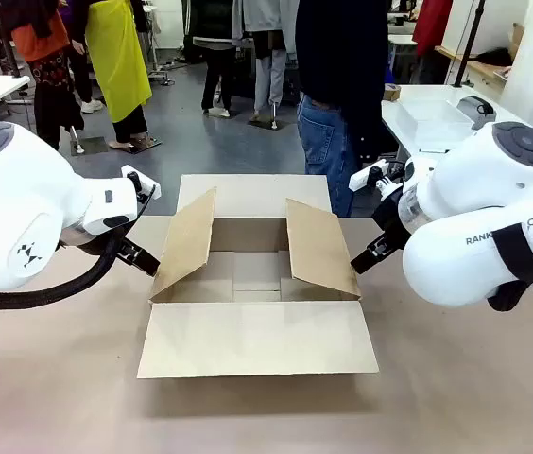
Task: Pack the gift set into the box.
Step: Place both hands on the side flaps of the Package Box and spread them outward.
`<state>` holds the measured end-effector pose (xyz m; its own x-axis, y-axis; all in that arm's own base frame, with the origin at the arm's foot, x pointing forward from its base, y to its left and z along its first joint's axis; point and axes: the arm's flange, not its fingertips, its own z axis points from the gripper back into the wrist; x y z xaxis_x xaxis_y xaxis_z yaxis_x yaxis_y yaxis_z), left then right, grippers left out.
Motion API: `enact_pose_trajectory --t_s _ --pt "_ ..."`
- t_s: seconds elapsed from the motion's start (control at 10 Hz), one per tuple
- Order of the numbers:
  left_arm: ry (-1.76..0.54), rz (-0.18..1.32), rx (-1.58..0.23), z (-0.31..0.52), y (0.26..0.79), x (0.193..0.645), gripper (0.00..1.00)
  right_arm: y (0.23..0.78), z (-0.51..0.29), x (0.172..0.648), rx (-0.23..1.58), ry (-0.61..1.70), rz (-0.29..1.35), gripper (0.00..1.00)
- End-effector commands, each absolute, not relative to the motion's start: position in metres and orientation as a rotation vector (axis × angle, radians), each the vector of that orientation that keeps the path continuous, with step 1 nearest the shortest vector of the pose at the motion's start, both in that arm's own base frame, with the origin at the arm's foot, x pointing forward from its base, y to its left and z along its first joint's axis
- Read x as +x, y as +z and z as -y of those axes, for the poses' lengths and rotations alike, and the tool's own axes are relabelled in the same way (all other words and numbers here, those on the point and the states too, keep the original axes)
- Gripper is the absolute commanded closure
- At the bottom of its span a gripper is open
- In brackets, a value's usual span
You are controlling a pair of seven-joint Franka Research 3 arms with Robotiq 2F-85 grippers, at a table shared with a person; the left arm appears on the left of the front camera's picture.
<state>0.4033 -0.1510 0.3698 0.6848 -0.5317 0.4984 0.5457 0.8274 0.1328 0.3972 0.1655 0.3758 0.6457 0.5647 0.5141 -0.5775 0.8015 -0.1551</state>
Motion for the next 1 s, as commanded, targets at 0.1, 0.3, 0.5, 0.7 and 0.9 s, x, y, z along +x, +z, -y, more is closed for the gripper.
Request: enact_pose_trajectory --t_s 0.1,0.3,0.5,0.7,0.9 --pt "-0.604 0.550 -0.027 0.1512 0.3700 0.4032 0.00 0.3758 -0.1655 0.3972 0.024 0.650 0.577 0.00" --pt "-0.604 0.550 -0.027 0.1512 0.3700 0.4032 0.00 0.3758 -0.1655 0.3972 0.024 0.650 0.577 0.00" --pt "-0.604 0.550 -0.027 0.1512 0.3700 0.4032 0.00 0.3758 -0.1655 0.3972 0.024 0.650 0.577 0.00" --pt "-0.604 0.550 -0.027 0.1512 0.3700 0.4032 0.00 0.3758 -0.1655 0.3972 0.024 0.650 0.577 0.00" --pt "-0.604 0.550 -0.027 0.1512 0.3700 0.4032 0.00 0.3758 -0.1655 0.3972 0.024 0.650 0.577 0.00"
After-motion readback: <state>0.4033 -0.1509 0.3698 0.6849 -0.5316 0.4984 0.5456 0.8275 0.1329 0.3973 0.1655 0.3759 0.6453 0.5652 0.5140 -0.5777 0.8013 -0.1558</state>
